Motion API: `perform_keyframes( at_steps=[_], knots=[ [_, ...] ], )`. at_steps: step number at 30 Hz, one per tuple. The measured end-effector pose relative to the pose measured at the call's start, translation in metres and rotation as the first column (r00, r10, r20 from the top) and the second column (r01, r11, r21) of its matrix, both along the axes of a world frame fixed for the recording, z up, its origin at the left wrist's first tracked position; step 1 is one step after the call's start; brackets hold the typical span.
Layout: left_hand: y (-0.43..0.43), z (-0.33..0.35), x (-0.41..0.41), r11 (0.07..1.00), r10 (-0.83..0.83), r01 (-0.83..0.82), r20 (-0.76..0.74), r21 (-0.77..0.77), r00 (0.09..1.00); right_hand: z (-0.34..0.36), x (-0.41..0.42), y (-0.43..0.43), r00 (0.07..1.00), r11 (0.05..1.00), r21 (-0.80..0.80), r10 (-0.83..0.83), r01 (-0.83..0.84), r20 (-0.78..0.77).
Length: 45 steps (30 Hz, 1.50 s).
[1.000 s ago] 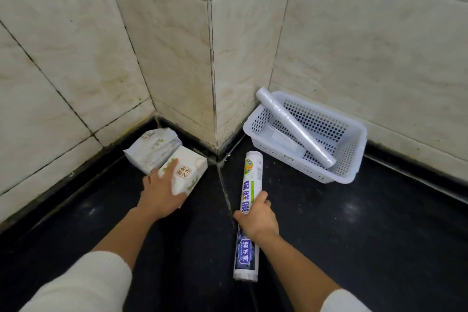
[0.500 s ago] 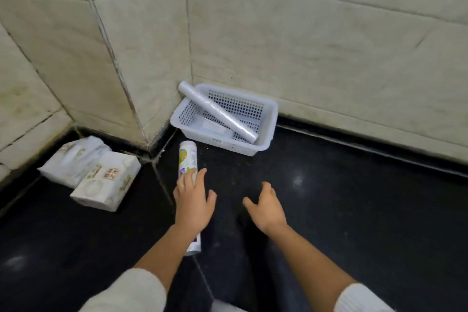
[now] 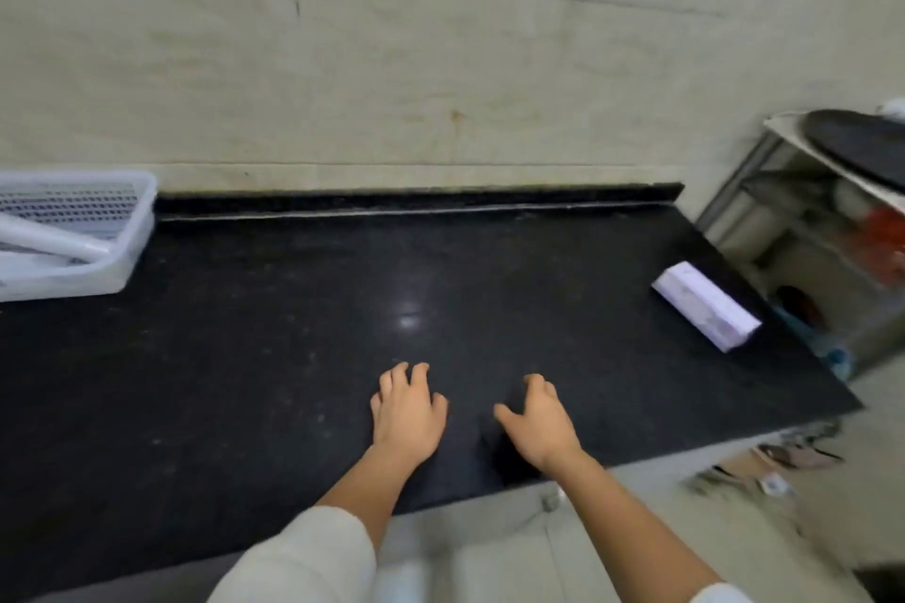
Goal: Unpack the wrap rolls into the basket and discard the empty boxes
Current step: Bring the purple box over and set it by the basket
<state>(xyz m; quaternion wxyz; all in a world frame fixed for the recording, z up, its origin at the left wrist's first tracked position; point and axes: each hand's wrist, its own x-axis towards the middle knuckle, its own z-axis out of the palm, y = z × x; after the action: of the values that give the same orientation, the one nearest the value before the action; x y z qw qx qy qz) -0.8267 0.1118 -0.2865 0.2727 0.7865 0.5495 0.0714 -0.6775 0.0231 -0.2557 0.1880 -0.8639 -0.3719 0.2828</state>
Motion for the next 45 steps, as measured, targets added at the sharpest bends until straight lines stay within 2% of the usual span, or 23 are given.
perform_keyframes(
  at_steps=[5, 10, 18, 21, 24, 30, 34, 38, 40, 42, 45],
  knots=[
    [-0.058, 0.003, 0.122, 0.988, -0.148, 0.147, -0.012, -0.050, 0.989, 0.010, 0.120, -0.080, 0.986, 0.985, -0.052, -0.164, 0.166, 0.044],
    [-0.065, 0.005, 0.217, 0.968, -0.248, 0.247, -0.011, -0.041, 0.969, 0.019, 0.214, -0.106, 0.960, 0.962, -0.014, -0.272, 0.273, 0.070],
    [-0.039, -0.016, 0.339, 0.973, -0.229, 0.229, 0.003, 0.010, 0.973, 0.024, 0.342, -0.080, 0.945, 0.963, 0.036, -0.270, 0.268, 0.182],
    [-0.028, -0.030, 0.367, 0.974, -0.223, 0.224, -0.032, 0.017, 0.974, 0.025, 0.380, -0.061, 0.945, 0.970, -0.022, -0.233, 0.244, 0.229],
    [-0.024, -0.049, 0.381, 0.974, -0.223, 0.226, -0.115, 0.018, 0.968, 0.020, 0.410, -0.042, 0.958, 0.975, -0.084, -0.181, 0.204, 0.222],
    [-0.029, -0.064, 0.386, 0.971, -0.194, 0.223, -0.251, 0.089, 0.948, 0.002, 0.437, -0.021, 0.991, 0.974, -0.195, -0.097, 0.113, 0.090],
    [-0.025, -0.064, 0.386, 0.973, -0.201, 0.222, -0.264, 0.054, 0.943, -0.005, 0.439, -0.015, 0.993, 0.976, -0.196, -0.084, 0.098, 0.079],
    [-0.017, -0.049, 0.385, 0.965, -0.260, 0.248, -0.193, -0.085, 0.946, -0.008, 0.436, -0.017, 0.987, 0.984, -0.147, -0.079, 0.100, 0.139],
    [-0.022, -0.036, 0.375, 0.978, -0.196, 0.186, -0.118, -0.096, 0.973, -0.009, 0.431, -0.015, 0.984, 0.990, -0.112, -0.072, 0.091, 0.163],
    [-0.038, -0.026, 0.352, 0.997, -0.046, 0.042, -0.063, -0.063, 0.997, -0.008, 0.418, -0.010, 0.987, 0.995, -0.083, -0.033, 0.047, 0.158],
    [-0.069, -0.018, 0.300, 0.994, 0.087, -0.093, -0.092, -0.063, 0.992, -0.005, 0.377, 0.002, 0.991, 0.996, -0.048, 0.076, -0.071, 0.108]
  ],
)
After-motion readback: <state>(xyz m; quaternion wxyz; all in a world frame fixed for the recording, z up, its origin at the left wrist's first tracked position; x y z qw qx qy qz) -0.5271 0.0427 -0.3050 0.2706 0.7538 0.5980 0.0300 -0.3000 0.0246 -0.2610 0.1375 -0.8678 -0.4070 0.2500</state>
